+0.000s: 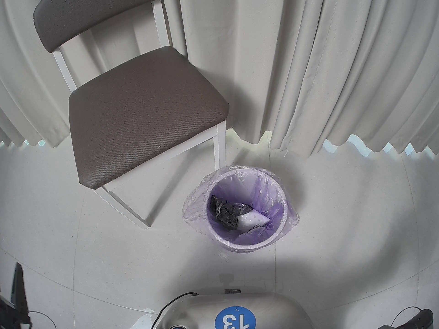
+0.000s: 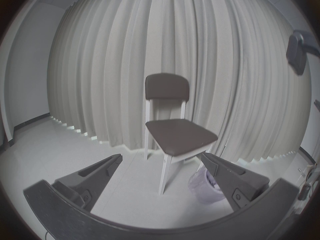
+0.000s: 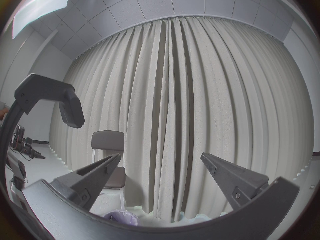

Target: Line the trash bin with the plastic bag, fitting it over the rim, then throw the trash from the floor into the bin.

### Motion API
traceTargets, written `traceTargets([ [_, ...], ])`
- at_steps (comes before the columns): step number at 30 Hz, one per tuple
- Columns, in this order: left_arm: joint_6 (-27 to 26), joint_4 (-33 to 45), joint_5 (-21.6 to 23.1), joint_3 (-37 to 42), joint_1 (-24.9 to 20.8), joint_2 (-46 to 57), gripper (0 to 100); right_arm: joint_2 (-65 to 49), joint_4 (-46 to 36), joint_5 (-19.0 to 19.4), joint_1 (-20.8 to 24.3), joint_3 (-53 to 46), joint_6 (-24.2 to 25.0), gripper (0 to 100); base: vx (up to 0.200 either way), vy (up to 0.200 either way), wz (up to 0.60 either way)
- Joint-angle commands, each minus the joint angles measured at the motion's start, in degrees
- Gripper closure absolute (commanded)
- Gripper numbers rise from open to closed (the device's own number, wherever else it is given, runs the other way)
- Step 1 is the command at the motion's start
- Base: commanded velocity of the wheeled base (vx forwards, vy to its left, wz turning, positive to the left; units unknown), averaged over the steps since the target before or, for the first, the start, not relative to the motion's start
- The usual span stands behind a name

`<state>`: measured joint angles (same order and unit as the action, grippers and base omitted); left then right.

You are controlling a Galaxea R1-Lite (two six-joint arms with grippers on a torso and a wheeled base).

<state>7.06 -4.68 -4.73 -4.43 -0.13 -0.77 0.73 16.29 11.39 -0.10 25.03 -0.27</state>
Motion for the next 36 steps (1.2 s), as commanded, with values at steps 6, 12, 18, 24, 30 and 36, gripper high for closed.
traceTargets([
  [6,-0.1,1.8,0.5,4.2,0.0,0.8,0,-0.7,1.0,1.6,0.0,-9.6,0.7,0,0.000,0.000,0.00],
  [12,-3.2,1.9,1.3,4.4,0.0,0.8,0,-0.7,1.0,1.9,0.0,-15.3,0.0,0,0.000,0.000,0.00],
  [18,-6.9,5.1,4.6,4.3,0.0,0.6,0,-0.7,1.1,1.9,0.0,-19.8,-2.6,0,0.000,0.000,0.00],
  [24,-7.0,5.1,4.7,4.3,0.0,0.6,0,-0.7,1.0,2.0,0.0,-24.8,-6.3,0,0.000,0.000,0.00],
  [30,-6.0,4.7,4.6,4.4,0.0,0.6,0,-0.7,-4.6,1.7,0.0,-25.0,-7.2,0,0.000,0.000,0.00],
  [36,-6.0,4.6,4.6,4.4,0.0,0.6,0,-0.7,-8.8,1.0,0.0,-25.0,-7.1,0,0.000,0.000,0.00],
])
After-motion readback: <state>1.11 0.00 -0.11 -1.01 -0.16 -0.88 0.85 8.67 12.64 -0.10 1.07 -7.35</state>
